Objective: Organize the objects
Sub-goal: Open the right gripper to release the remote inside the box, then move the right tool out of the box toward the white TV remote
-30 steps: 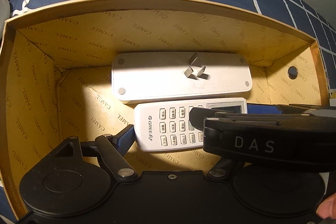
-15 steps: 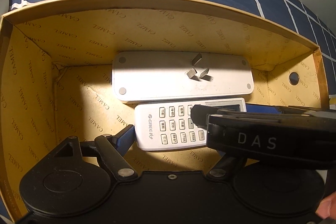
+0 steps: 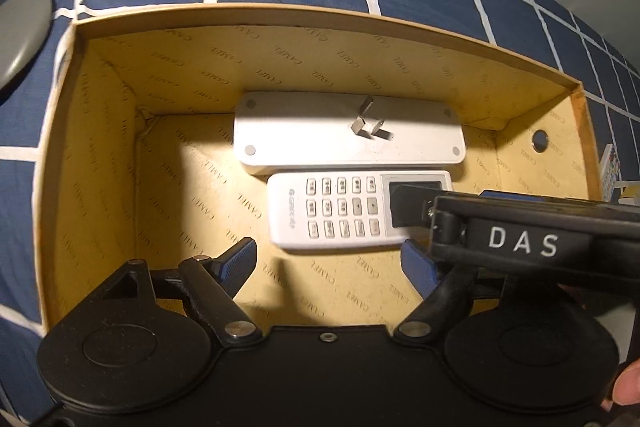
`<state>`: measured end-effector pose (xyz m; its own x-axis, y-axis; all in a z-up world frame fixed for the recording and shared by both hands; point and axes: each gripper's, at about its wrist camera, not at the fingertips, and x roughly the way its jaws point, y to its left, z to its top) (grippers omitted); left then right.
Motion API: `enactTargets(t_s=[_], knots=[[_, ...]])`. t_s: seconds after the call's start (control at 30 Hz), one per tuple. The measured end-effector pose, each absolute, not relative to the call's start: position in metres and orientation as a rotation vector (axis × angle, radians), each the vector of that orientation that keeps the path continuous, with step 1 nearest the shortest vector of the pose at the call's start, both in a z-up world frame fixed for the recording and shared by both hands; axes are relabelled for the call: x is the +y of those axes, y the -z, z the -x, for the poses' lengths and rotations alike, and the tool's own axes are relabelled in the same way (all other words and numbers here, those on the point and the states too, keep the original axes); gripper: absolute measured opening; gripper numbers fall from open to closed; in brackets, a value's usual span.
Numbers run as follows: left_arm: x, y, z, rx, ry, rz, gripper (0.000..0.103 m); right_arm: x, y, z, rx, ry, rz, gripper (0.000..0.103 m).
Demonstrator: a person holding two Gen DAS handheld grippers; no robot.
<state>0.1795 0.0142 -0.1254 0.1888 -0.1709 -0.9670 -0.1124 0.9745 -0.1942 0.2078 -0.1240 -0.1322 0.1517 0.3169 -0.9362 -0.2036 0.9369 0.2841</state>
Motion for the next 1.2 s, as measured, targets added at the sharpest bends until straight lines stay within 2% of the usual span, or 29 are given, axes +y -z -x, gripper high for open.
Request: enactTargets(t_s=[0.2, 0.27, 0.4, 0.57, 0.73, 0.83, 1.2], knots=[[0.012, 0.106, -0.163, 1.352, 0.019, 0.249, 0.080, -0.129, 0.109, -0.192, 1.323, -0.386, -0.090, 0.079], [0.011, 0.098, -0.156, 1.336, 0.014, 0.248, 0.084, -0.132, 0.101, -0.186, 1.308, -0.388, -0.086, 0.081], [0.005, 0.083, -0.139, 1.299, 0.005, 0.241, 0.090, -0.141, 0.084, -0.170, 1.273, -0.395, -0.085, 0.089], [-0.004, 0.065, -0.117, 1.256, -0.008, 0.237, 0.095, -0.151, 0.062, -0.148, 1.233, -0.404, -0.072, 0.093], [-0.015, 0.047, -0.094, 1.217, -0.016, 0.233, 0.099, -0.164, 0.040, -0.127, 1.193, -0.400, -0.075, 0.103], [-0.021, 0.038, -0.082, 1.200, -0.027, 0.226, 0.103, -0.172, 0.030, -0.115, 1.173, -0.403, -0.075, 0.103], [-0.049, 0.023, -0.051, 1.184, -0.030, 0.203, 0.103, -0.211, 0.016, -0.086, 1.150, -0.386, -0.083, 0.103]])
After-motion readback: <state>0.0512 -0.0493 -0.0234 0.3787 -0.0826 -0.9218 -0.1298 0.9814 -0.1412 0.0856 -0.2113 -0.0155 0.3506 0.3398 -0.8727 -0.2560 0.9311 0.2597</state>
